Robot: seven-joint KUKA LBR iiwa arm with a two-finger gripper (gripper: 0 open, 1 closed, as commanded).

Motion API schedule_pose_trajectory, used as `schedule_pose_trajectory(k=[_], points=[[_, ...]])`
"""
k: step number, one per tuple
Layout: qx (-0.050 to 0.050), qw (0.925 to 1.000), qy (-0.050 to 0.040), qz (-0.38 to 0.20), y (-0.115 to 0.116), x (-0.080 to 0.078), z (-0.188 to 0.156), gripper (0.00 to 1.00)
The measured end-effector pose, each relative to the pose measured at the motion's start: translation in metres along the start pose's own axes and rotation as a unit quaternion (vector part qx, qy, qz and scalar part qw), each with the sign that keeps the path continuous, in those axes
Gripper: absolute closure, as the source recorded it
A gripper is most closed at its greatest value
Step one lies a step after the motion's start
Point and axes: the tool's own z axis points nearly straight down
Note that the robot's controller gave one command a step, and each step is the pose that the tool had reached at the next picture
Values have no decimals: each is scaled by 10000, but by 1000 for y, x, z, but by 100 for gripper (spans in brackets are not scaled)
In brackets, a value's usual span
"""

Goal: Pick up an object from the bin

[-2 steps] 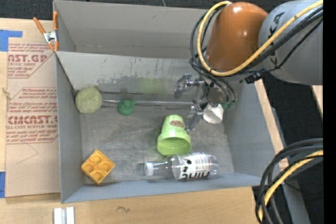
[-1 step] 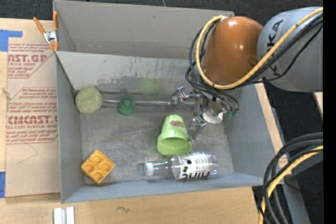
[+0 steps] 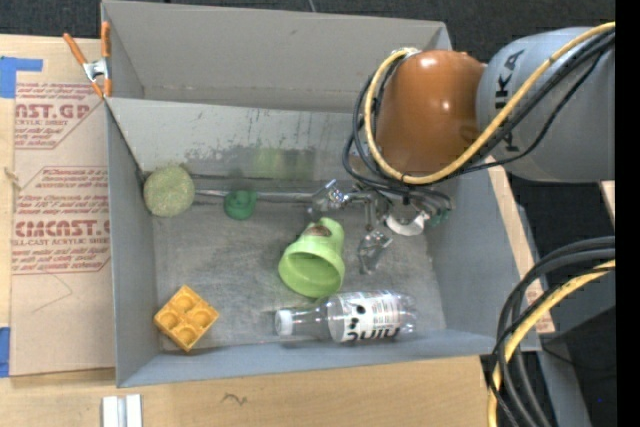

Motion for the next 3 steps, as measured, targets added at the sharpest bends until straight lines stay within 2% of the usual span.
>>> schedule_pose_trajectory(k=[1,2,3], points=[[-12,9930,14,-1181,-2,5,32,0],[96,9763,31,-2160,16,-7,47,100],[95,9763,29,-2160,16,-7,47,100]])
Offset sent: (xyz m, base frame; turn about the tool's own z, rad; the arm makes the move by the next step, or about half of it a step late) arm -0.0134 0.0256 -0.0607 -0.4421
